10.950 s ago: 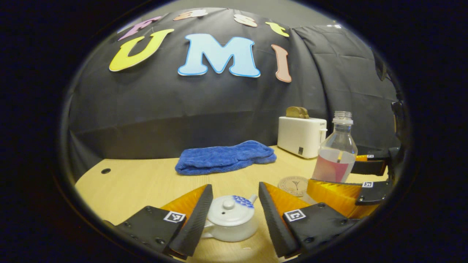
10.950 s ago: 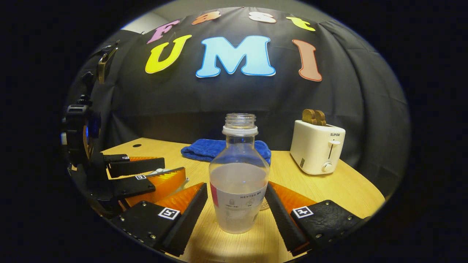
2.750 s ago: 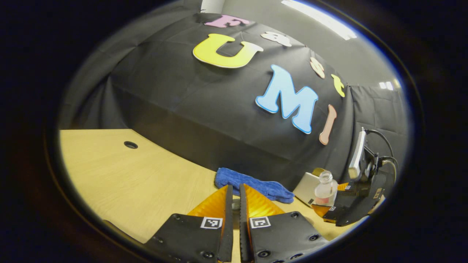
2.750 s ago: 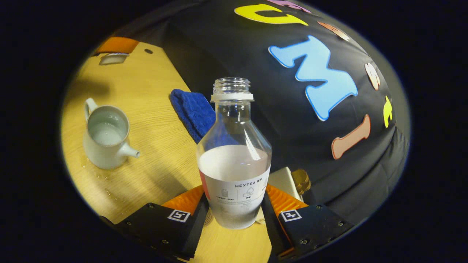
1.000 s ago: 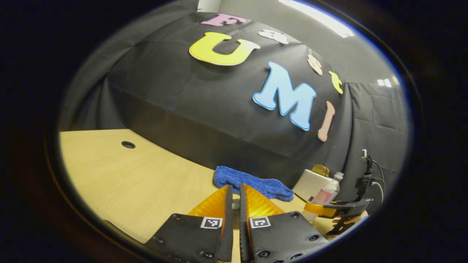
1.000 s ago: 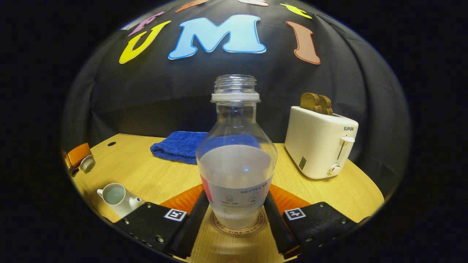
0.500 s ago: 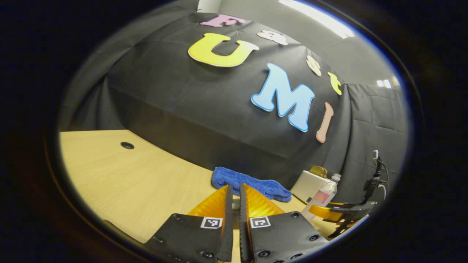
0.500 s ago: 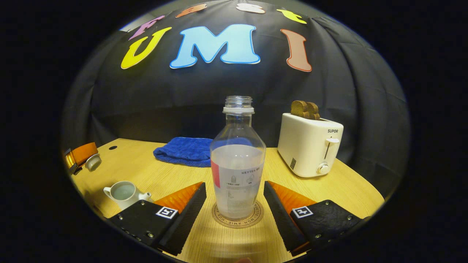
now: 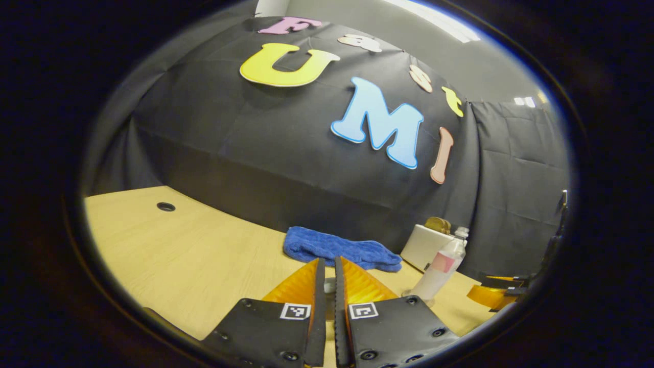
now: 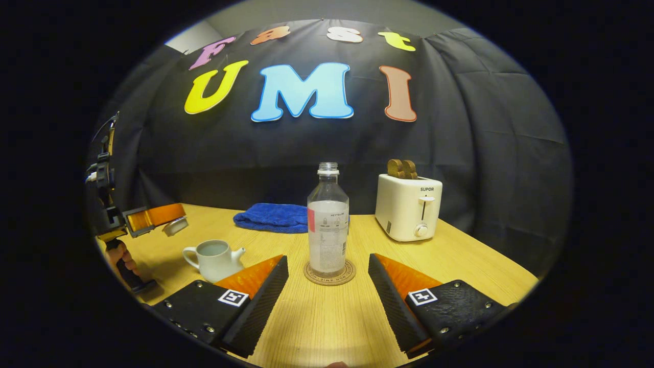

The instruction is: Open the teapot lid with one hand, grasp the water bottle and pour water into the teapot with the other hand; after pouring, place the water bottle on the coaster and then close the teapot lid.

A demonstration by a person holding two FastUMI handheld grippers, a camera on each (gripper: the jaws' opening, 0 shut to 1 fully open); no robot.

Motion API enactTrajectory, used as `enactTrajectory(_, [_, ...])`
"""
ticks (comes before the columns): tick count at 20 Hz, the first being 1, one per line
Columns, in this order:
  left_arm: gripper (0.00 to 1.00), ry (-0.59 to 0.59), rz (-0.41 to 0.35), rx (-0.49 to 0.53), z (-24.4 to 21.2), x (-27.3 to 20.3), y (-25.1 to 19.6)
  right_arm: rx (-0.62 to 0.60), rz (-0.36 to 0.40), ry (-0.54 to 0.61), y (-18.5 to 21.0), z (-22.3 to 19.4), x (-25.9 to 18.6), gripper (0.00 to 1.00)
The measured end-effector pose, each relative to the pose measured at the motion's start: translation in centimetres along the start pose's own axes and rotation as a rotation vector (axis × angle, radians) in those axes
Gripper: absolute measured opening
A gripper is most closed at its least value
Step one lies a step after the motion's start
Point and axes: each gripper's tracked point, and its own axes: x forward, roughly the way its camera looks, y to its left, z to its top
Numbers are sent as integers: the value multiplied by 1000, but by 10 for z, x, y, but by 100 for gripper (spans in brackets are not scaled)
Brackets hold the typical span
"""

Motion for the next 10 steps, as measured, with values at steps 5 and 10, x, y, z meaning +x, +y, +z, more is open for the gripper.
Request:
enactTrajectory(5, [17,0,-3,45,9,-5,-23,56,24,-52,-1,8,-20,98])
enactTrajectory(10, [17,16,-30,56,-2,0,-54,65,14,-26,-2,1,-20,99])
